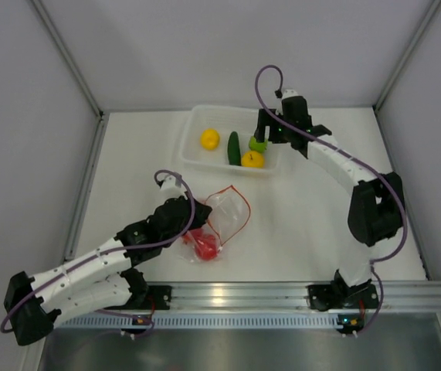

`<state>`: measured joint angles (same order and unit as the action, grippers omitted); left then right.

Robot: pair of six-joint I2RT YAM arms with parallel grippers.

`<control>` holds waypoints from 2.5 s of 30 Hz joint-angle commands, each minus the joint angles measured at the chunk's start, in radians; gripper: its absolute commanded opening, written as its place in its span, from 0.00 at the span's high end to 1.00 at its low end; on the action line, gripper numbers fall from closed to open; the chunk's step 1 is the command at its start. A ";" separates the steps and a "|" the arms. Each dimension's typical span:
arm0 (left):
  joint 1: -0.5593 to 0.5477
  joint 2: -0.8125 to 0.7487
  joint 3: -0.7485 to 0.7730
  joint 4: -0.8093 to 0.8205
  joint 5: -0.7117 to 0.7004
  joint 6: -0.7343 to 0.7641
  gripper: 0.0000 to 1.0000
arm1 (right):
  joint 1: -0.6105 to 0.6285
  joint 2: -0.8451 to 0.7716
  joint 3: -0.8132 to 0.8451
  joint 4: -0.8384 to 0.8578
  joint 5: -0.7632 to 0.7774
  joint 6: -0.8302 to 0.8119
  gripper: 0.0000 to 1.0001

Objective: Open the zip-top bag and remove the fake food

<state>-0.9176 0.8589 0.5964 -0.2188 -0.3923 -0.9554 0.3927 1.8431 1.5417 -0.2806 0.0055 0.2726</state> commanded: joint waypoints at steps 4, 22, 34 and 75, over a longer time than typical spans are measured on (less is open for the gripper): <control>0.005 0.012 0.118 0.010 0.024 0.023 1.00 | 0.050 -0.399 -0.285 0.147 -0.237 0.117 0.30; -0.017 0.184 0.347 0.101 0.141 -0.011 1.00 | 0.454 -0.762 -0.710 0.235 0.044 0.223 0.62; -0.063 0.235 0.355 0.203 0.173 -0.055 1.00 | 0.485 -0.703 -0.704 0.156 0.226 0.237 0.69; -0.064 0.339 0.218 0.266 0.233 -0.060 1.00 | 0.425 -0.817 -0.793 -0.240 0.294 0.103 0.68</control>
<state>-0.9852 1.2076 0.8246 -0.0055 -0.1684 -1.0157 0.8097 1.0416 0.7773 -0.5667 0.3759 0.3275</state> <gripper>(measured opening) 0.022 0.313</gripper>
